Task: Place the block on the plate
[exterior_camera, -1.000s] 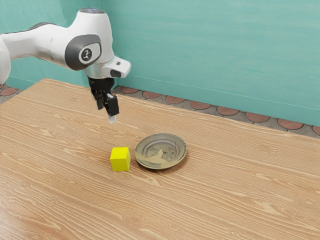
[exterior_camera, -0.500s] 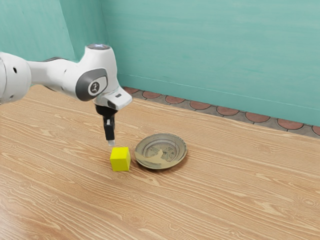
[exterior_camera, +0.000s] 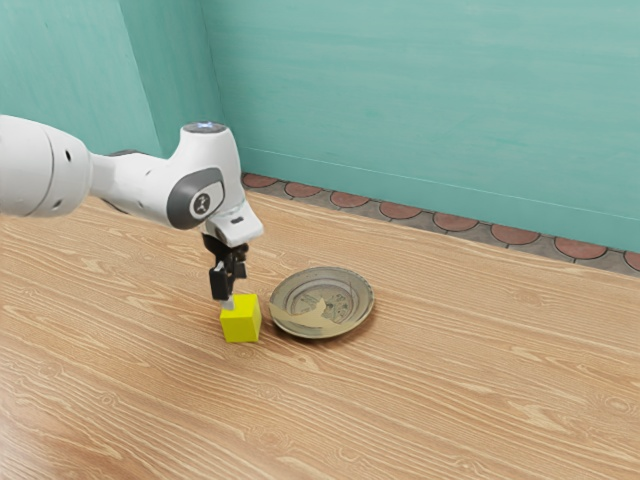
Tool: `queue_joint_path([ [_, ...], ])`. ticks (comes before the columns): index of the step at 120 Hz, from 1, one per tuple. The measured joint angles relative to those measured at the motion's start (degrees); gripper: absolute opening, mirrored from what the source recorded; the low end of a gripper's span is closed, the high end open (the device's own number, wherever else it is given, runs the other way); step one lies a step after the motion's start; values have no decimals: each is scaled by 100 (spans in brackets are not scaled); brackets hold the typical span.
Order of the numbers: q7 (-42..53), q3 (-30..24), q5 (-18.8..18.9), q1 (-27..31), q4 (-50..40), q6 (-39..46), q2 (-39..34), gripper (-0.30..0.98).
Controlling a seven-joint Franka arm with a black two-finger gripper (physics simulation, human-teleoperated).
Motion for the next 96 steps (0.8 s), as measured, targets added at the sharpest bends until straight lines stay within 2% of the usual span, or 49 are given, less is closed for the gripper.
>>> queue_joint_path([
  [36,475,5,-150,75,131,132,301,69],
  [96,691,53,-476,78,156,362,559,69],
])
